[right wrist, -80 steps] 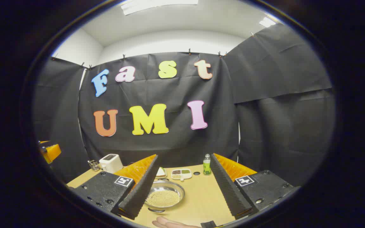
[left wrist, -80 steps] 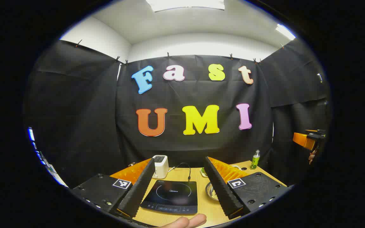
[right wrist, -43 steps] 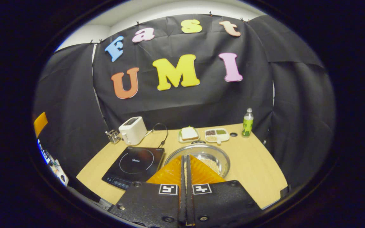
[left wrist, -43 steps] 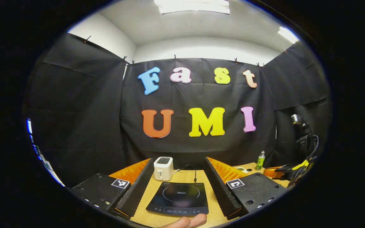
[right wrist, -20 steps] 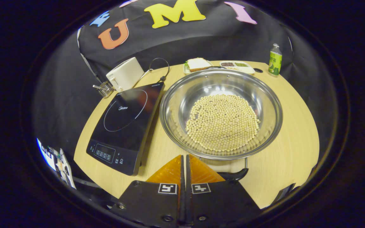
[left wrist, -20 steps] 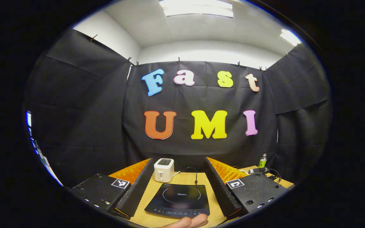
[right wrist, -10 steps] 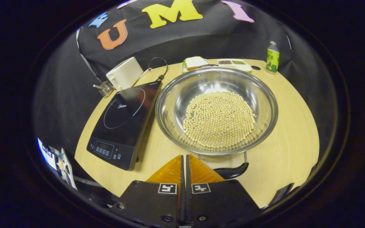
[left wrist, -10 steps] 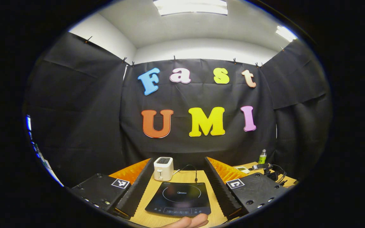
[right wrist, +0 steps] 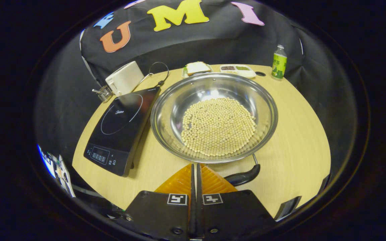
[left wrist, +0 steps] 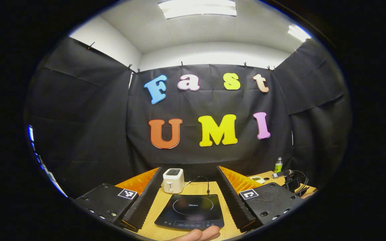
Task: First push the handle of the pot to place it horizontally, then grasp the pot with both hands and set it on the induction cooktop.
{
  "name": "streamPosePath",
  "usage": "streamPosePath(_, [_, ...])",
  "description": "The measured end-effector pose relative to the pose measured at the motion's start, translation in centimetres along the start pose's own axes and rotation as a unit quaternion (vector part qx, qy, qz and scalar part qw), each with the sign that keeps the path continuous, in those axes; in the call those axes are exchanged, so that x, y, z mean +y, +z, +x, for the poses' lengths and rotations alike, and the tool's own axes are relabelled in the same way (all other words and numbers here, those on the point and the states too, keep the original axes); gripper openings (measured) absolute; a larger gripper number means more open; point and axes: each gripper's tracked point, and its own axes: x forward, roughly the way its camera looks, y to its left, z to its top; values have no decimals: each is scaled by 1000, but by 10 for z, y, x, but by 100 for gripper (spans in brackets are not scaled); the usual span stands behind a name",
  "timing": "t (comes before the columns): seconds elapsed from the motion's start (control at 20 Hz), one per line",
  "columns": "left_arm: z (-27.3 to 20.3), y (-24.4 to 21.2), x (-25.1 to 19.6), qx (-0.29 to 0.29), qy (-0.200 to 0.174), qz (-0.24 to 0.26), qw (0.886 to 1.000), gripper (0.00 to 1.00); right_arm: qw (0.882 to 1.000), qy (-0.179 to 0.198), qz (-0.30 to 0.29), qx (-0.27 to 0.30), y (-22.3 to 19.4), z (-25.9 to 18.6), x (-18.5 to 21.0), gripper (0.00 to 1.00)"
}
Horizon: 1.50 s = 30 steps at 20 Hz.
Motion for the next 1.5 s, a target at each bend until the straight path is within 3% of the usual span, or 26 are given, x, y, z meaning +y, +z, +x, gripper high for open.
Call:
streamPosePath(0.25, [-4,-2,-10,2,-2,1,1000,95,1000,-13,-7,-6,-2,-6,-23,0])
streamPosePath(0.3, [-4,-2,-12,1,-3,4,1000,95,1000,-14,-6,-8,-2,-7,-27,7])
streamPosePath(0.4, [-4,-4,-14,3,-2,8,1000,95,1000,-15,-9,-8,-3,-8,-35,0])
streamPosePath(0.45, [-3,-5,-16,5,-3,7,1000,100,1000,-17,-8,-8,-3,-10,-40,0])
streamPosePath(0.6, [-2,-11,-23,15,-9,1,1000,95,1000,-22,-6,-10,2,-9,-55,7])
streamPosePath(1.35, [15,-32,-49,42,-27,-2,999,96,997,-70,-37,-21,38,-11,-135,0])
streamPosePath(1.5, [18,-40,-50,49,-28,-4,998,96,995,-80,-47,-23,48,-7,-147,4])
